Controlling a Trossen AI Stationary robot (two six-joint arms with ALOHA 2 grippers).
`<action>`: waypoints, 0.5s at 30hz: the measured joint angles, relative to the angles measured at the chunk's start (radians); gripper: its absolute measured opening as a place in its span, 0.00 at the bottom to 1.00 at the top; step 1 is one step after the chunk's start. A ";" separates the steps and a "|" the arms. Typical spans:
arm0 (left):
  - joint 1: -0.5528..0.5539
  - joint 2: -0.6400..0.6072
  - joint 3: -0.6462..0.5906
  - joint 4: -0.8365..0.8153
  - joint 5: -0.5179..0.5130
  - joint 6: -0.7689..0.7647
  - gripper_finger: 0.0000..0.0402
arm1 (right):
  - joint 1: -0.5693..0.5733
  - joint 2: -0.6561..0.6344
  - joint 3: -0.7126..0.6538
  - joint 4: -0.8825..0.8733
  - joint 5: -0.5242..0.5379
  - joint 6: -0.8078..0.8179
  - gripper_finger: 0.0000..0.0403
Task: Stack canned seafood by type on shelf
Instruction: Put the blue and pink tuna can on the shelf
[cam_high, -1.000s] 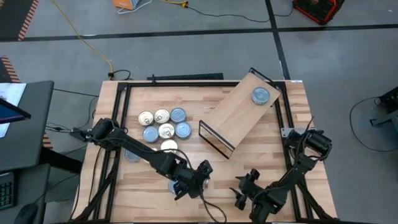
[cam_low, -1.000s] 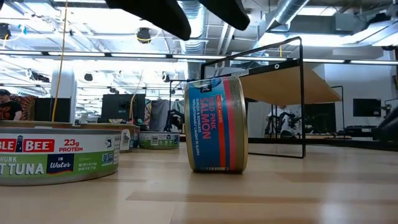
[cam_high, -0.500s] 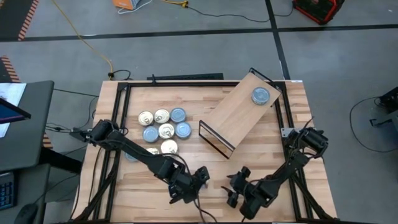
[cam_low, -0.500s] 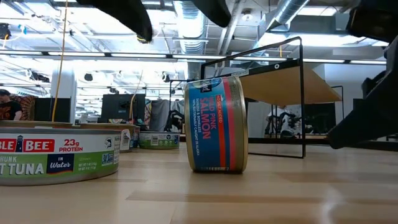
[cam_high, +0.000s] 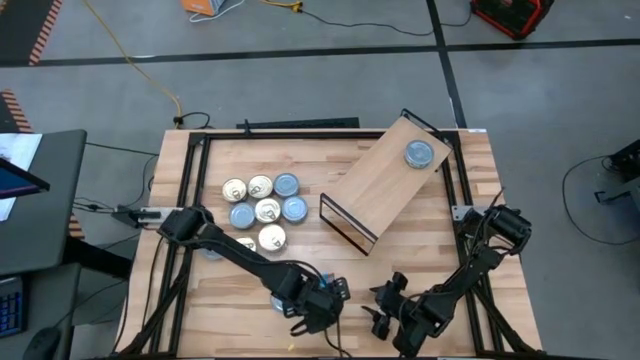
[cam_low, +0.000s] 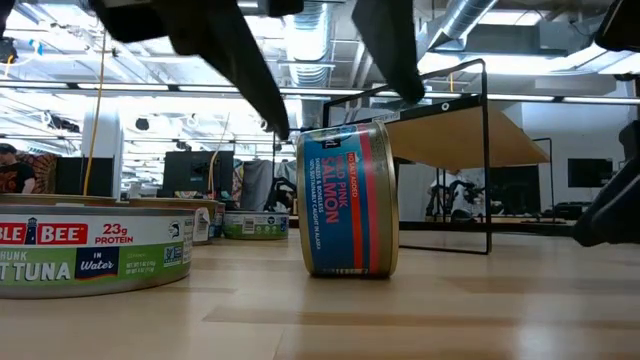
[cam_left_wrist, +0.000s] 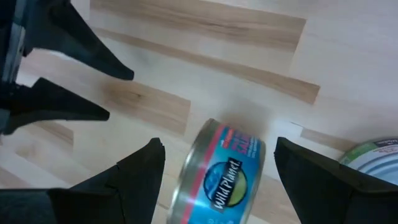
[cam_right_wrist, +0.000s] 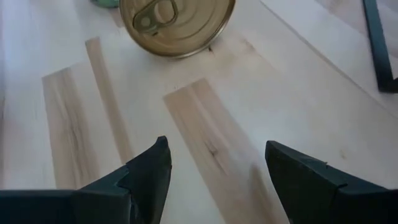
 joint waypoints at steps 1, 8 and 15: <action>0.000 0.012 0.021 -0.016 0.000 0.001 0.73 | 0.000 0.000 0.000 0.000 0.002 0.000 0.71; 0.014 0.113 0.147 -0.177 -0.008 0.003 0.73 | 0.000 0.000 0.000 0.005 0.014 0.012 0.71; 0.019 0.115 0.149 -0.206 -0.111 0.087 0.73 | 0.000 0.001 0.000 0.010 0.015 0.012 0.71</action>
